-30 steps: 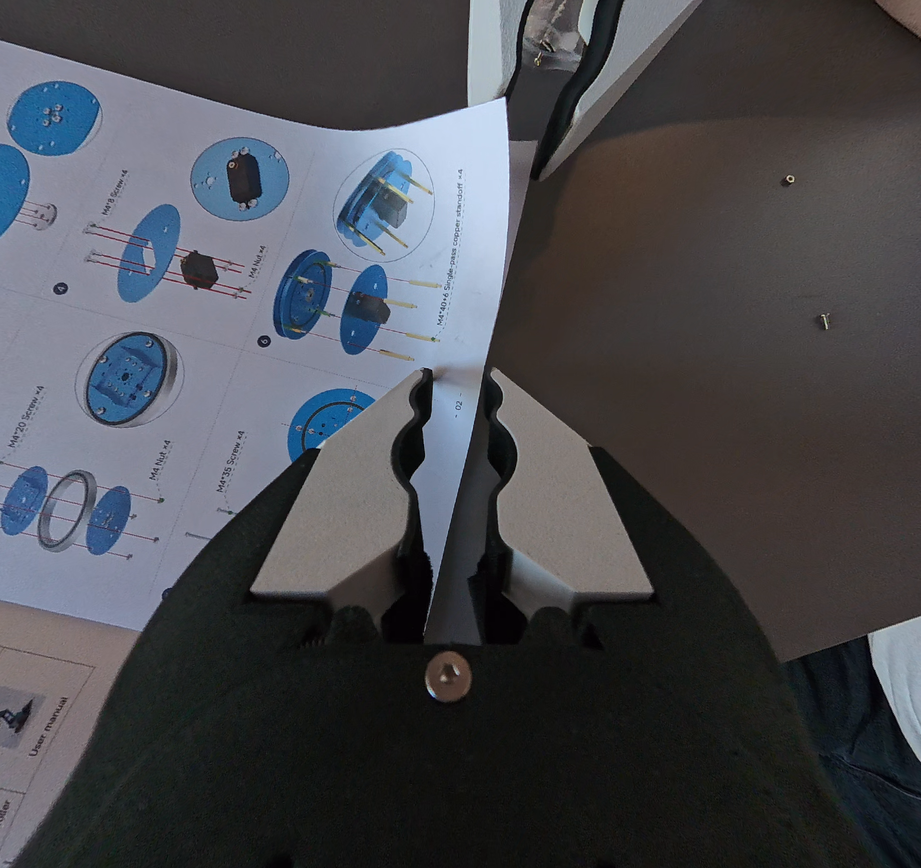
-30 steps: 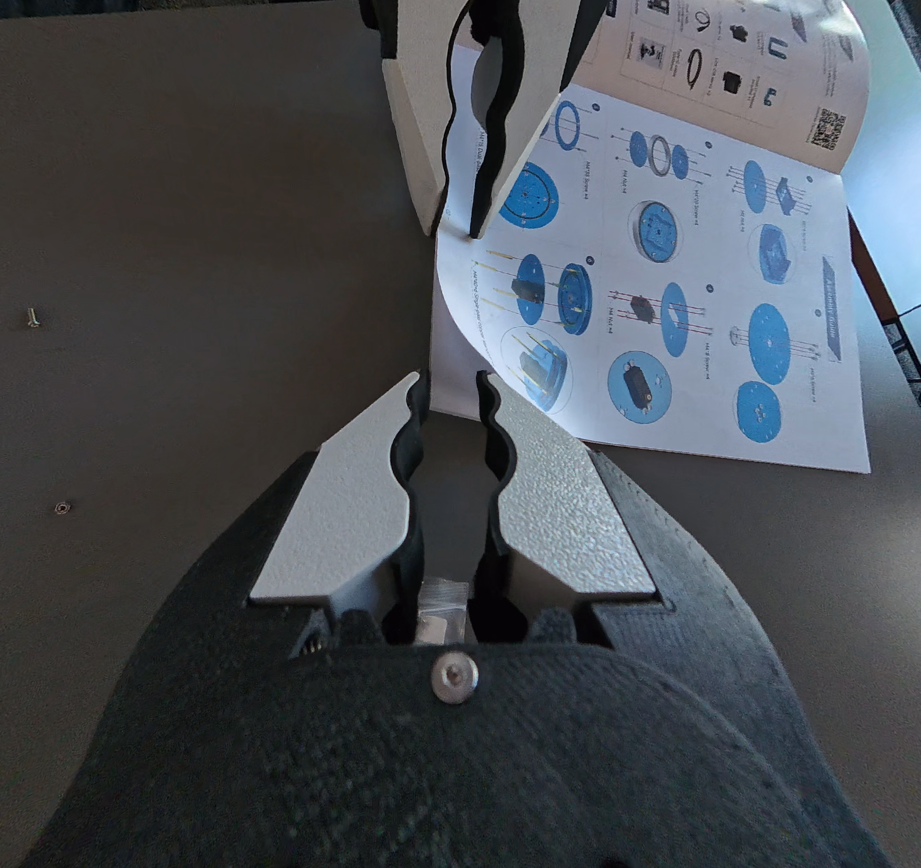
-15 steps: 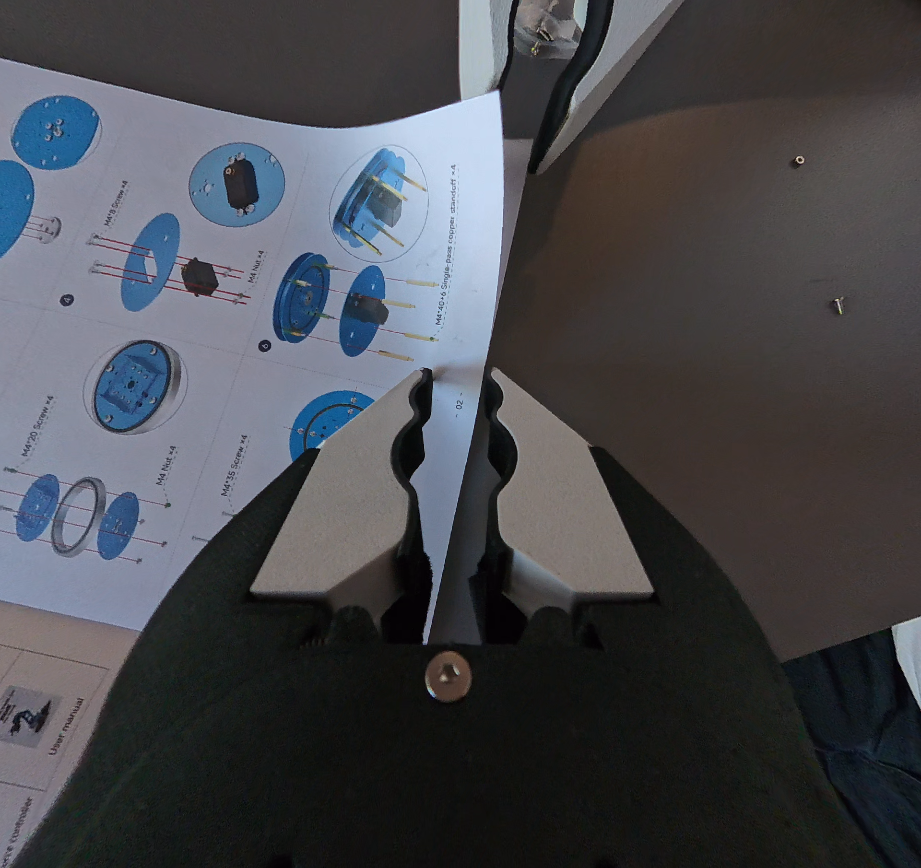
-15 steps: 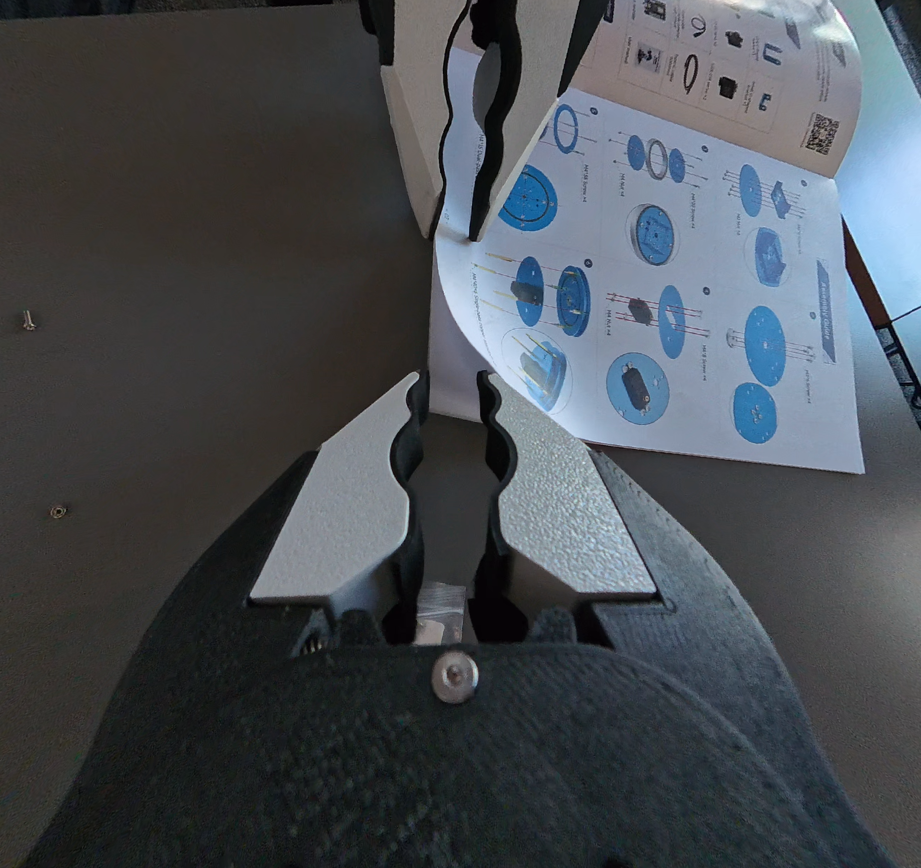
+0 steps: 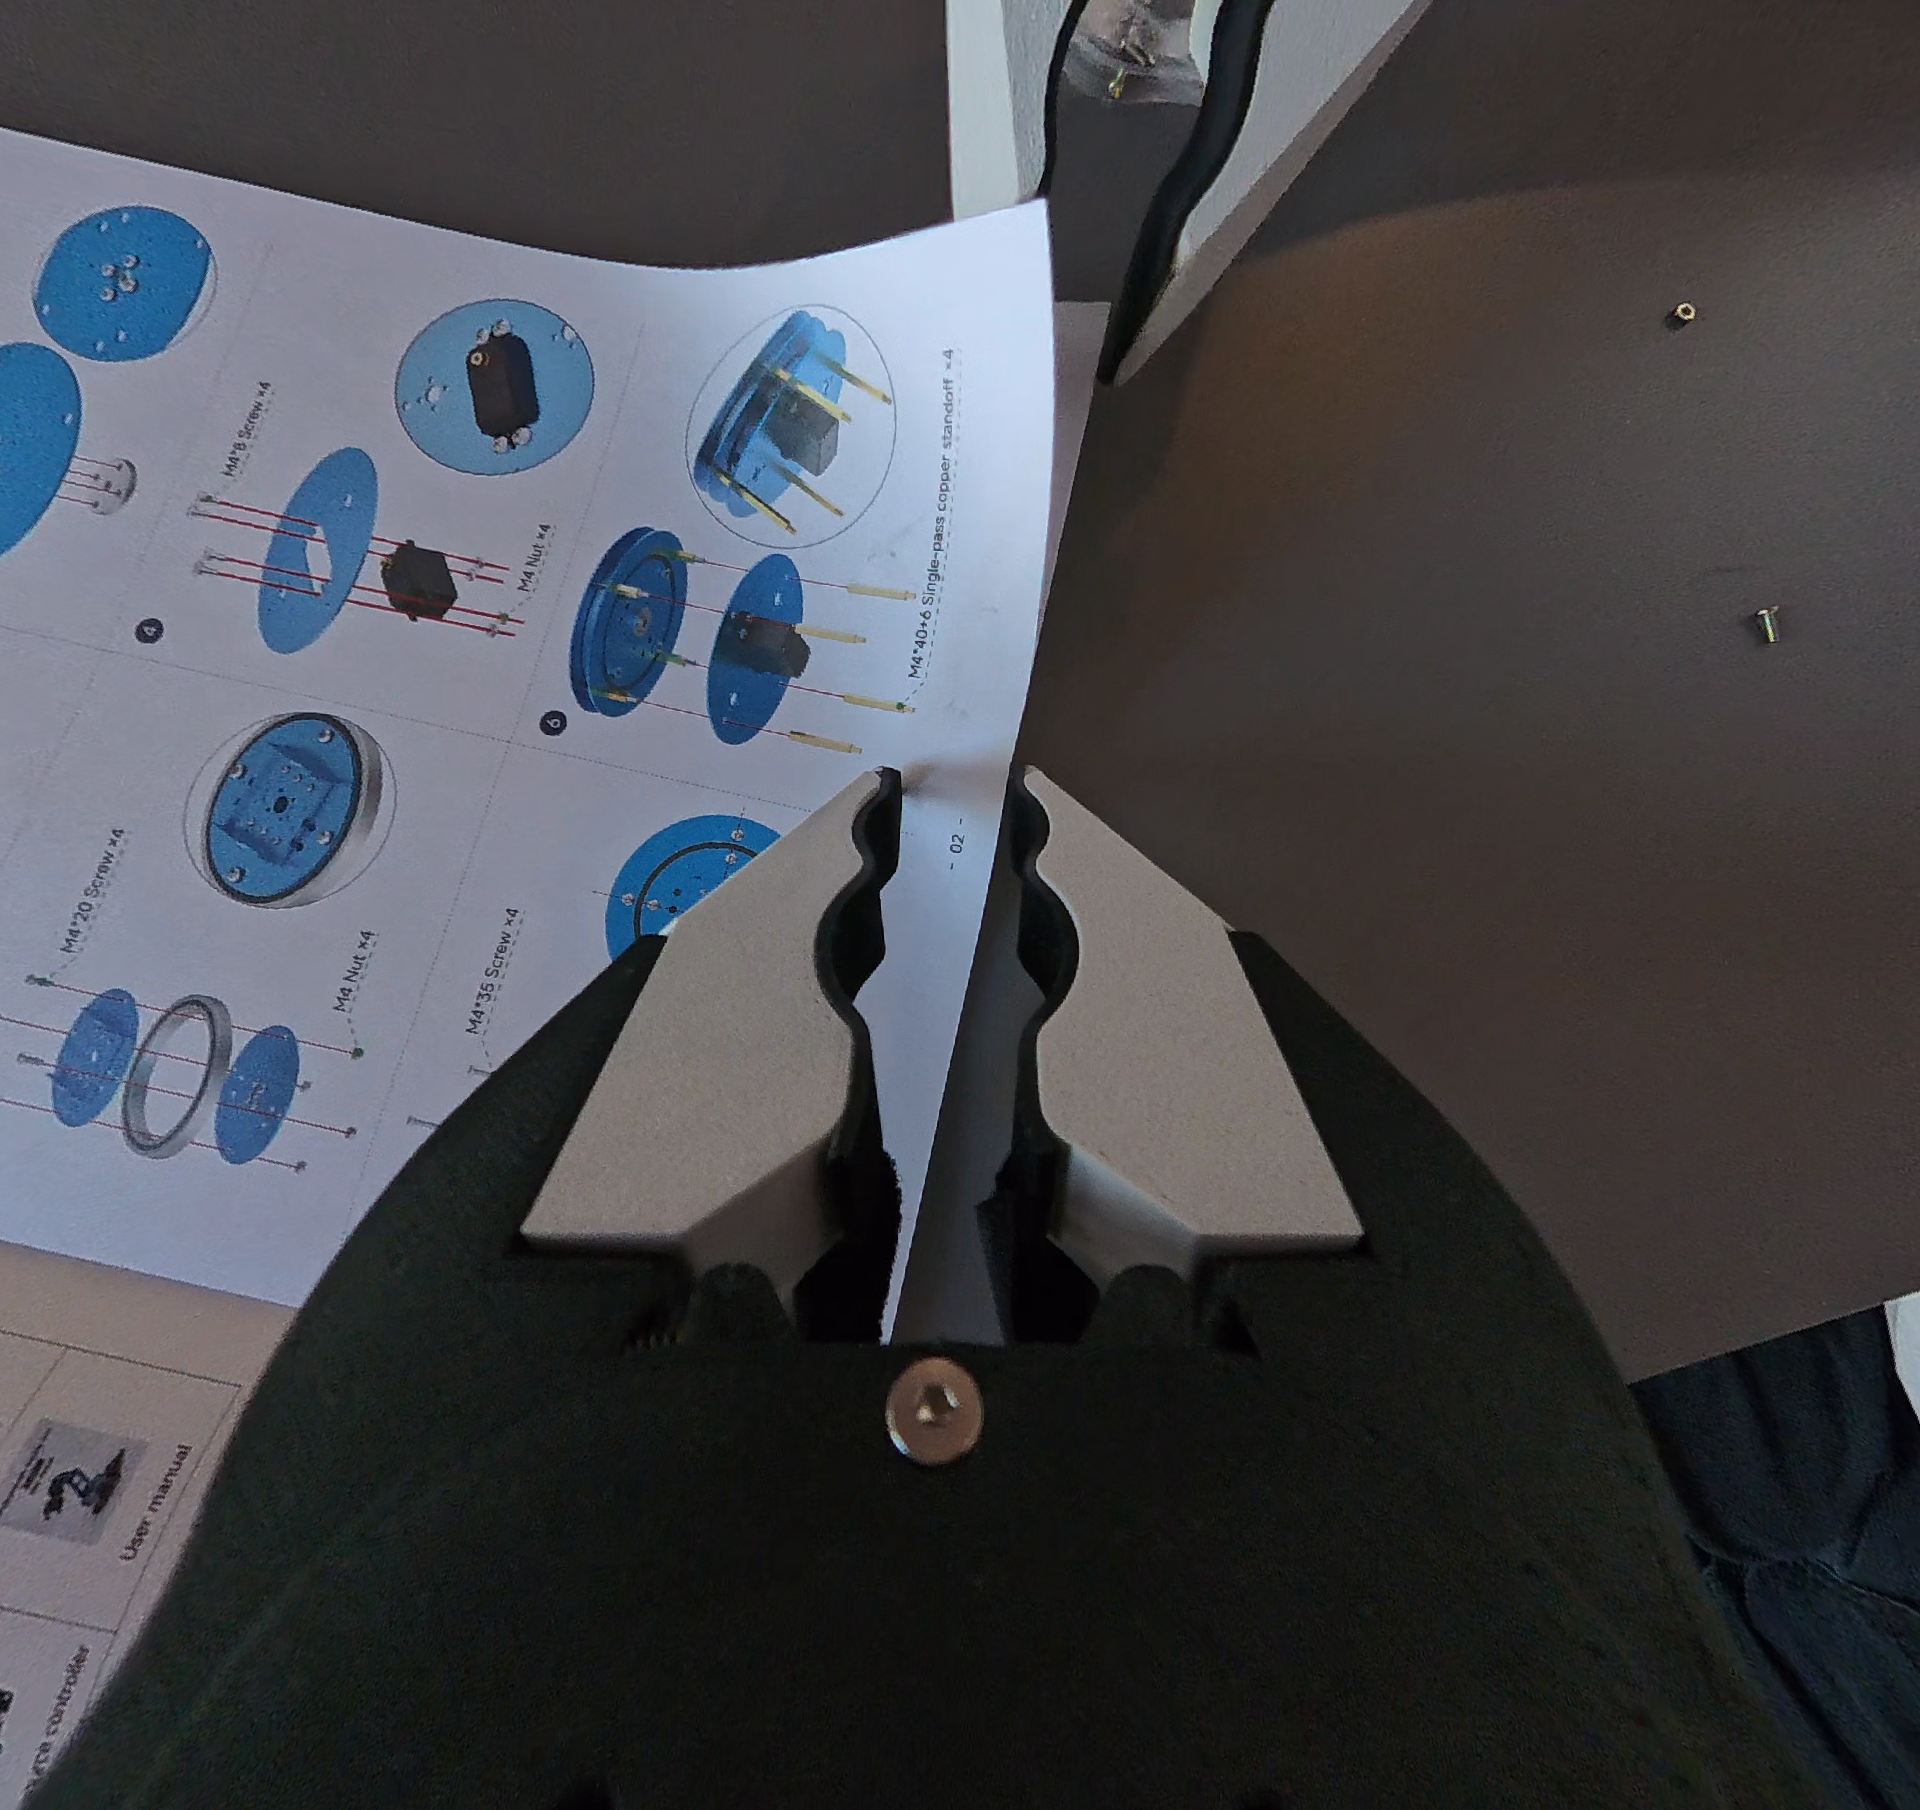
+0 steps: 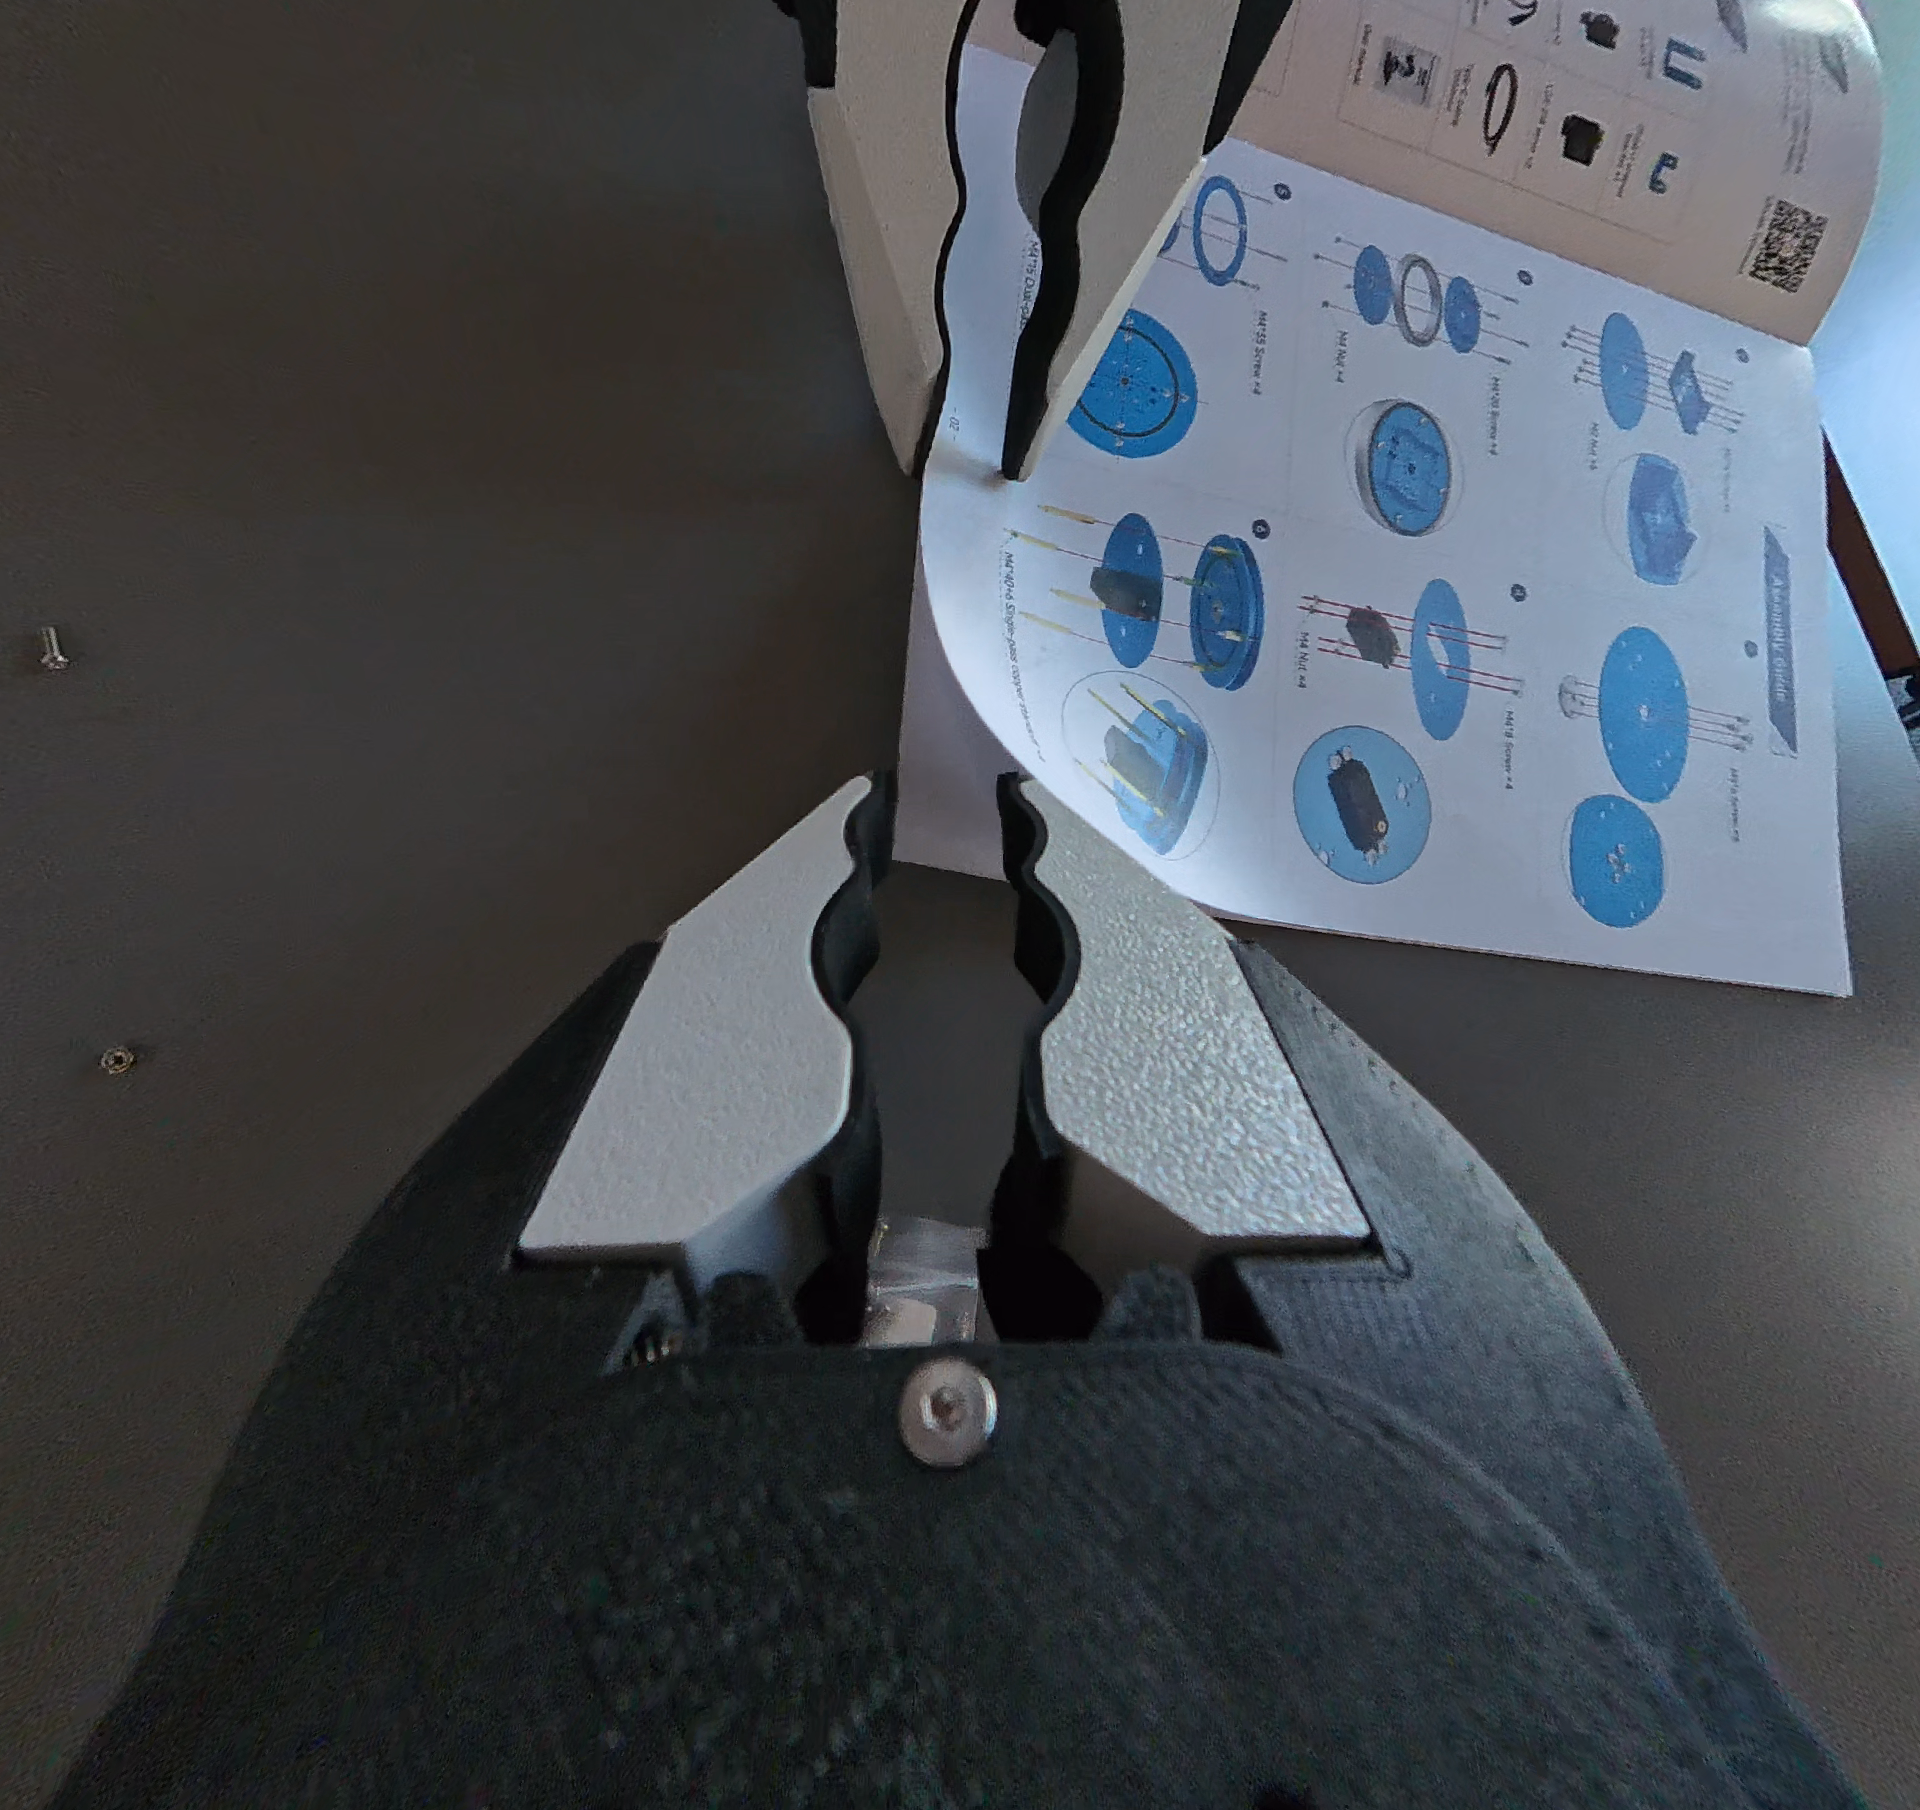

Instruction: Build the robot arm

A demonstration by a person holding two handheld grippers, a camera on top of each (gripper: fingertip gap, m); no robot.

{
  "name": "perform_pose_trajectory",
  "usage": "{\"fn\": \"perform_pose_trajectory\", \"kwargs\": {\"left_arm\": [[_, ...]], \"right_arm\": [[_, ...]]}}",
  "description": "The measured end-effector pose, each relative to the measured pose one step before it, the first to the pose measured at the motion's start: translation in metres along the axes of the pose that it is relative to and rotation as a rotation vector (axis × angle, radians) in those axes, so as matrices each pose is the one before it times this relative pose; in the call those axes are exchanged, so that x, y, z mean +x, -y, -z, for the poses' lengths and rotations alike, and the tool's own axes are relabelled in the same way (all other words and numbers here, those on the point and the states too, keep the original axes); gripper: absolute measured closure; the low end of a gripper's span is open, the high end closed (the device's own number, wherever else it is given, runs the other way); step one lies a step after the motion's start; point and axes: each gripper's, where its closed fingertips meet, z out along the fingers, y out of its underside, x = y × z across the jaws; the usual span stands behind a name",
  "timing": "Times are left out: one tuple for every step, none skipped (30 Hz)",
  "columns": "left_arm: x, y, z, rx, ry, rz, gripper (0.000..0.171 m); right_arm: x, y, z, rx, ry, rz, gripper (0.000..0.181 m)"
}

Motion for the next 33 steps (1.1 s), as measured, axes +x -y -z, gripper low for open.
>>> {"fn": "perform_pose_trajectory", "kwargs": {"left_arm": [[-0.00004,-0.00001,-0.00003,-0.00044,0.0008,-0.0017,0.153],[0.00007,0.00004,0.00007,-0.0003,0.0009,-0.0017,0.153],[-0.00009,-0.00002,-0.00001,-0.00033,0.0011,-0.0003,0.153],[-0.00026,-0.00006,0.00003,-0.00044,0.0017,-0.0003,0.153],[-0.00026,-0.00007,0.00006,0.0,0.0015,-0.0012,0.153],[-0.0001,-0.00008,0.00011,0.0006,0.0003,-0.0006,0.153],[-0.00014,-0.00004,0.00008,0.00084,-0.0002,0.0008,0.153],[-0.00002,-0.00002,0.00009,0.00126,-0.0002,0.0008,0.153],[-0.00004,-0.00011,0.00005,0.0016,-0.0003,-0.0003,0.153],[-0.00002,0.00003,0.00003,0.00088,-0.0001,0.0002,0.153],[-0.00023,-0.0001,0.00008,-0.00029,0.0008,0.0009,0.153],[-0.00019,-0.00009,0.00005,-0.00065,0.0011,-0.0004,0.153],[-0.0002,-0.00008,0.00004,-0.00055,0.0009,-0.0011,0.153],[-0.00036,-0.00016,0.0,-0.00028,0.0011,-0.0003,0.153],[-0.00021,-0.00011,-0.00003,0.00011,0.0004,0.0004,0.153],[-0.00017,0.00006,0.00015,0.00095,-0.0014,0.0013,0.153],[-0.00003,0.00008,0.00001,0.00131,-0.0025,0.003,0.154],[-0.00001,0.00006,0.00007,0.00183,-0.0027,0.0037,0.154],[0.00011,0.0,0.00002,0.0024,-0.0023,0.0025,0.154],[0.00006,-0.00006,0.00003,0.00183,-0.0017,0.0016,0.154],[0.00035,-0.00013,0.00014,0.00022,-0.0023,0.0006,0.155],[0.00044,-0.00017,0.00026,-0.00052,-0.0035,-0.0005,0.156],[0.00055,-0.00005,0.00033,0.00005,-0.0046,0.0,0.156],[0.00035,-0.00004,0.00047,-0.00008,-0.0049,0.0023,0.156],[0.00026,0.00006,0.00026,-0.00023,-0.0053,0.0034,0.156],[0.00009,0.0002,0.00016,0.00033,-0.0044,0.0032,0.156],[-0.0003,-0.00005,-0.00015,0.00054,-0.0005,0.0025,0.156],[-0.0005,-0.00025,-0.00024,0.00101,0.0026,0.0005,0.156],[-0.00035,-0.00014,0.00006,0.00118,0.0021,-0.0012,0.156],[0.00004,0.00001,0.00031,0.00076,0.0,0.0001,0.156],[-0.00005,-0.00014,0.00027,-0.00025,-0.0008,0.0024,0.156],[0.00002,-0.00009,0.00027,0.00062,-0.0012,0.002,0.156],[0.00001,0.00002,0.00014,0.00234,-0.0016,0.0006,0.156]], "right_arm": [[0.00098,0.00007,0.00022,-0.0002,-0.0065,0.0015,0.162],[-0.0001,0.00042,0.00025,0.0023,-0.0006,0.0011,0.162],[0.00058,-0.00005,0.00023,-0.0012,-0.0035,0.0007,0.162],[0.00089,0.0006,0.00036,0.0017,-0.007,0.0031,0.162],[0.00081,0.00118,0.00046,0.0048,-0.0067,0.0038,0.163],[0.00052,0.00044,0.00046,0.0015,-0.0043,0.0018,0.163],[0.00092,0.00069,0.00046,0.002,-0.0069,0.0043,0.164],[0.00078,0.00132,0.00055,0.0053,-0.0078,0.007,0.164],[0.00023,0.00074,0.00053,0.0032,-0.0031,0.0035,0.164],[0.00057,0.00009,0.00017,0.0003,-0.0034,-0.0001,0.165],[0.00133,0.00054,0.00004,0.0025,-0.0081,0.0016,0.165],[0.00014,0.00029,-0.00001,0.0013,-0.001,0.0015,0.166],[-0.0008,-0.00009,-0.00026,-0.0018,0.004,0.0025,0.17],[0.00007,0.00067,-0.00014,0.002,-0.0029,0.0072,0.176],[-0.0005,0.00084,-0.00022,0.0025,-0.0008,0.0092,0.181],[0.00082,-0.00049,-0.00017,-0.0078,-0.0092,0.0058,0.181],[0.00008,-0.00034,-0.00006,-0.0055,-0.0017,0.0,0.181],[-0.00026,0.00003,0.00001,-0.0018,0.0026,-0.0035,0.181],[0.00029,-0.00011,0.00006,-0.0002,0.0009,-0.0036,0.181],[0.00168,0.00101,0.0002,0.0042,-0.0104,0.0036,0.181],[0.00174,0.00267,0.00072,0.0102,-0.014,0.0086,0.181],[0.00091,0.00298,0.00125,0.01,-0.0101,0.0069,0.181],[0.00188,0.00377,0.00156,0.0143,-0.014,0.005,0.181],[0.0001,0.00335,0.00109,0.0156,-0.0017,-0.0018,0.181],[-0.00063,0.00086,0.00022,0.0026,0.0058,-0.0056,0.181],[0.00096,-0.0014,-0.00054,-0.0074,-0.0036,-0.003,0.181],[0.0022,-0.00037,-0.00078,-0.0021,-0.0139,0.0044,0.181],[0.00151,0.00146,-0.00056,0.0067,-0.0128,0.0096,0.181],[0.00094,0.0012,-0.00019,0.0035,-0.0099,0.008,0.181],[0.00183,0.00189,0.00007,0.0046,-0.0162,0.0096,0.181],[0.00156,0.00355,0.00014,0.0147,-0.016,0.0105,0.181],[0.00113,0.00308,0.00003,0.0101,-0.0099,0.0043,0.181],[0.00091,0.00154,-0.00008,0.0015,-0.0082,0.0028,0.181]]}}
